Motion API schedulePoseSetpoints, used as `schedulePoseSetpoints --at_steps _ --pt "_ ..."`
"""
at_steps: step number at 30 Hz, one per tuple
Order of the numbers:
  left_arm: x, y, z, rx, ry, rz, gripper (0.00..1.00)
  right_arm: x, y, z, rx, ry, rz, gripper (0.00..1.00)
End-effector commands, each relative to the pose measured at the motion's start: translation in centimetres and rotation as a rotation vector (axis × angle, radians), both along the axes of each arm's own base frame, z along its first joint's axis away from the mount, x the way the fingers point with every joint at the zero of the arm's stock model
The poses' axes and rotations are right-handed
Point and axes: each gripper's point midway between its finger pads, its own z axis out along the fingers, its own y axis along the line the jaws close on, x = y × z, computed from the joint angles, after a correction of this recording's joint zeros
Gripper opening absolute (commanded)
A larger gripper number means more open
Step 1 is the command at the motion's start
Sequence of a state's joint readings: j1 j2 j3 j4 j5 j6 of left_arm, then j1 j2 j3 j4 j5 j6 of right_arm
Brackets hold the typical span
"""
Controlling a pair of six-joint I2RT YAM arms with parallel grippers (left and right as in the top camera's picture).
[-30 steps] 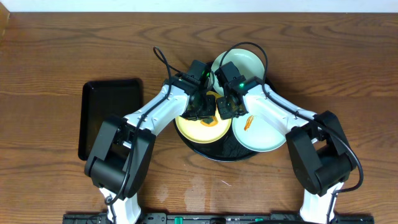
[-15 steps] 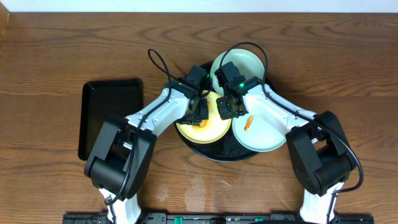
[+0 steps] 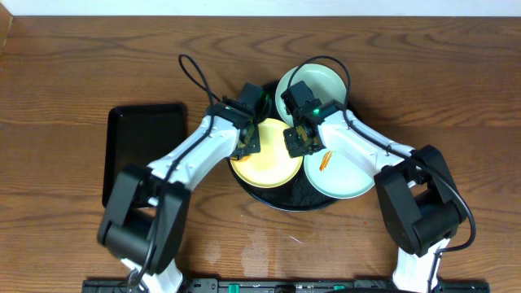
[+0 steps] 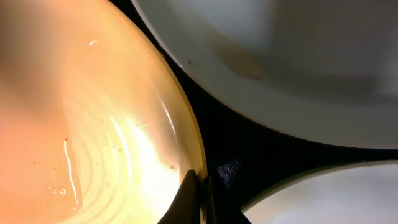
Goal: Clean dirty plates on tray and stack at the side
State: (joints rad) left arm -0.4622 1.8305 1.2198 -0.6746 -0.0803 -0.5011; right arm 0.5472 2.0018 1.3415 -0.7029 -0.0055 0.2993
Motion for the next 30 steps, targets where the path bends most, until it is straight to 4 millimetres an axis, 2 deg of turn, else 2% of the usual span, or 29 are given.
schedulePoseSetpoints --at_steps 1,5,7,18,21,24,26,30 --pt "1.0 -1.5 2.6 -0.102 -0.055 0.000 0.08 -1.1 0.2 -0.8 -0.005 0.042 0.029 0.01" --pt "0.4 -4.8 2.2 -0.274 -0.005 -0.053 0.08 -1.0 0.2 -0.8 -0.003 0.040 0.029 0.01" --pt "0.5 -5.7 1.8 -0.314 0.000 -0.064 0.08 -1.0 0.2 -0.8 -0.002 0.039 0.029 0.01" --pt "0.1 -5.6 -3.5 -0.284 0.099 -0.013 0.08 -1.0 0.2 -0.8 -0.003 0.040 0.029 0.01" --pt "0.1 -3.3 -4.5 -0.178 0.101 0.006 0.08 -1.2 0.1 -0.8 -0.006 0.046 0.029 0.01" --pt "-0.2 -0.1 -4.0 -0.041 0.104 0.050 0.08 -1.2 0.1 -0.8 -0.007 0.047 0.029 0.01" --pt "-0.3 2.2 -2.9 0.052 0.101 0.078 0.07 -1.2 0.1 -0.8 -0.006 0.046 0.029 0.01" --pt "-0.3 4.8 -0.2 0.162 0.050 0.106 0.08 -1.2 0.1 -0.8 -0.006 0.046 0.029 0.01"
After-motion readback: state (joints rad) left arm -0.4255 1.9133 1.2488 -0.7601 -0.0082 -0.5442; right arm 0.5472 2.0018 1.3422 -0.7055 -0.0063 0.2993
